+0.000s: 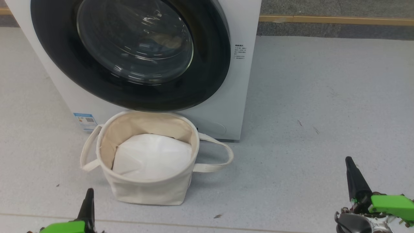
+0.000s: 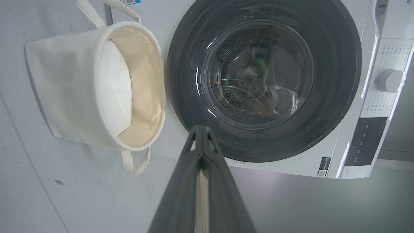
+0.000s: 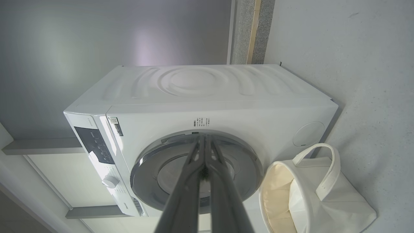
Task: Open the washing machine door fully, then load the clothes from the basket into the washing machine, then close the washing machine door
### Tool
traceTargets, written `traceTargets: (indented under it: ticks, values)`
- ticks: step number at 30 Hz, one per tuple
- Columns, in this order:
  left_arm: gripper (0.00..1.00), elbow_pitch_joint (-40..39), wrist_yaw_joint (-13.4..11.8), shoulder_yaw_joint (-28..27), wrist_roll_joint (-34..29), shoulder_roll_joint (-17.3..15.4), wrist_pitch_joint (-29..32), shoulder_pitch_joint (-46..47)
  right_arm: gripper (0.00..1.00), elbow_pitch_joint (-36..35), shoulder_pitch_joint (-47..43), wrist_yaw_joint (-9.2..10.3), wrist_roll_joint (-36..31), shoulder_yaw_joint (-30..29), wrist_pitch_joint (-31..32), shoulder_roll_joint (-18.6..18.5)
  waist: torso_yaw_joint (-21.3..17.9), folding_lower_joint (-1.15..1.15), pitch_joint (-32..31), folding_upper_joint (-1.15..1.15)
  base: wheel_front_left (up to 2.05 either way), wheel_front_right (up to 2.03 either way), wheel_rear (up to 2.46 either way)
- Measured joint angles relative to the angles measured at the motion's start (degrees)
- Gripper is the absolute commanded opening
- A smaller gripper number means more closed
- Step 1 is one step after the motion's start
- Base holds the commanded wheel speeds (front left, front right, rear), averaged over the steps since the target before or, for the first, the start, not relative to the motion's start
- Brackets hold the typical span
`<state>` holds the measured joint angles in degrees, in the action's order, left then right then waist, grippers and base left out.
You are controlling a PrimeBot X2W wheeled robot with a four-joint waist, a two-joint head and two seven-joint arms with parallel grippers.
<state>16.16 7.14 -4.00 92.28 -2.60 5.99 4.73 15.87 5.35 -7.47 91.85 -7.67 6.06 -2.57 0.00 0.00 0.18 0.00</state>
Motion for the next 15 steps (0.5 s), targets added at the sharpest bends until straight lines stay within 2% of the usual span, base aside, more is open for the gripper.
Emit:
traceTargets:
  ticks: [15]
  values:
    - [0.0, 0.0, 0.0, 0.0, 0.0, 0.0, 0.1, 0.0, 0.0, 0.0, 0.0, 0.0, 0.0, 0.0, 0.0, 0.0, 0.0, 0.0, 0.0, 0.0, 0.0, 0.0, 0.0]
